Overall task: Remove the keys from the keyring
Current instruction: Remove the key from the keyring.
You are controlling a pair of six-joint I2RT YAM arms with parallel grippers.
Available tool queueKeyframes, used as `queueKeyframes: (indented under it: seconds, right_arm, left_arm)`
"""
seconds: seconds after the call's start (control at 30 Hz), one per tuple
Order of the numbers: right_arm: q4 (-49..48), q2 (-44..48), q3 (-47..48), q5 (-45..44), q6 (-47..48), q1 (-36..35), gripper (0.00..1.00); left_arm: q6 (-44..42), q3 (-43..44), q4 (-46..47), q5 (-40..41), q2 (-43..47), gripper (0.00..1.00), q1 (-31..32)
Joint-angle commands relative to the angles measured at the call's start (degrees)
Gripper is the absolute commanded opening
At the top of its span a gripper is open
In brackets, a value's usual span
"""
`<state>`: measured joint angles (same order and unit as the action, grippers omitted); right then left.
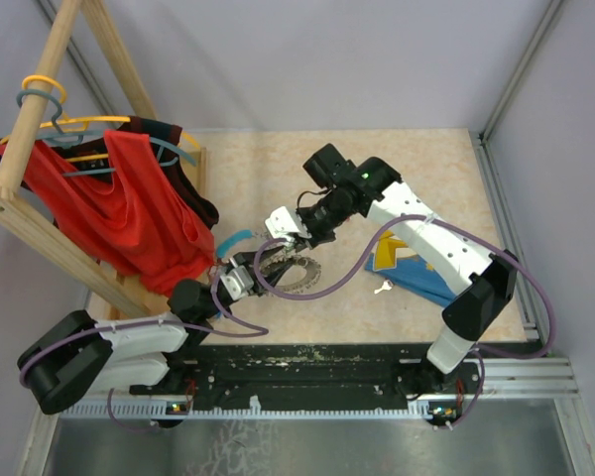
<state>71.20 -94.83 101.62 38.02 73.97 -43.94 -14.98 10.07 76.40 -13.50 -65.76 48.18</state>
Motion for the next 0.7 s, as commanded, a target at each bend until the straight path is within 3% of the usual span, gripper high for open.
queueKeyframes:
  seconds: [0.0, 0.4, 0.67]
  right_arm:
    - [-0.5, 3.4, 0.0, 4.0, 1.3, 0.5, 0.00]
    - [-0.7, 3.2, -1.0, 4.4, 1.9, 0.3, 0.00]
    - [-0.4, 3.1, -0.5, 4.7, 2.2, 0.2, 0.00]
  left_arm:
    - [0.2, -0.4, 1.5, 1.0, 0.6, 0.49, 0.2]
    - [0.6, -0.2, 3.0, -0.6, 0.1, 0.51, 0.2]
    - [0.9, 0.3, 2.8, -4.0, -0.9, 0.47, 0.2]
